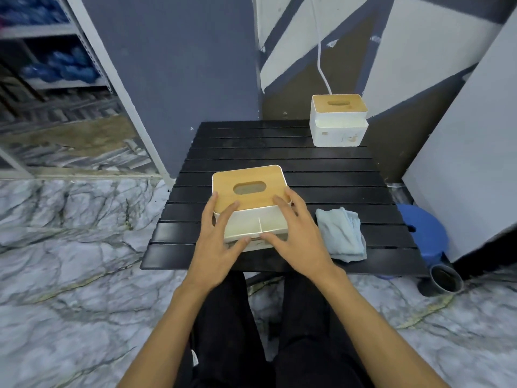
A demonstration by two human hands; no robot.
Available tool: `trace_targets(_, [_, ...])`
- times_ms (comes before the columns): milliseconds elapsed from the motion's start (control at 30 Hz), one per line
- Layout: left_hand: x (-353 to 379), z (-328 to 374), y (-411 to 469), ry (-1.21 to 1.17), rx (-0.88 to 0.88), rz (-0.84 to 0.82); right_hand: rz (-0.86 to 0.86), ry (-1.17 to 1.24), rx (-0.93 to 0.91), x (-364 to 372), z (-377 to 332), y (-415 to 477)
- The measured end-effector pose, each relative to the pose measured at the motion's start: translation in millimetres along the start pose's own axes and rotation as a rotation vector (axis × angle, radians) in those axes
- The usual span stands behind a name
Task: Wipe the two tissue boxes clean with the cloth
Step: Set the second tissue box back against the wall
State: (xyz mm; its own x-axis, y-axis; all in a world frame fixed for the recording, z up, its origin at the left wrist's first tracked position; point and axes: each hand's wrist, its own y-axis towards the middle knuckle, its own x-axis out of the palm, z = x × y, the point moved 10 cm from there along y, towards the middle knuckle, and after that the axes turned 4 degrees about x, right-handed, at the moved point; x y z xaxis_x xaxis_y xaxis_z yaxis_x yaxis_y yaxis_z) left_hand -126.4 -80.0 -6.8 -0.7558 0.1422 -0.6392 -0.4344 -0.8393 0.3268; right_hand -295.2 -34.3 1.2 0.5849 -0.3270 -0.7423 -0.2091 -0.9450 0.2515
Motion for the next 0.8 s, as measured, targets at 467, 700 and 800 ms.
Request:
trace_targets(467, [-28, -40, 43, -0.031, -0.071, 0.007, -0.012, 0.051, 0.014, 23, -11, 45])
trace_targets(700, [-51, -74, 92, 0.065, -0.095, 0.098, -0.017, 0.102, 0.023, 43, -16, 99])
trace_targets(800, [-58, -89, 113, 0.056, -0.108, 0.128, -0.007, 0.129, 0.032, 55, -16, 124])
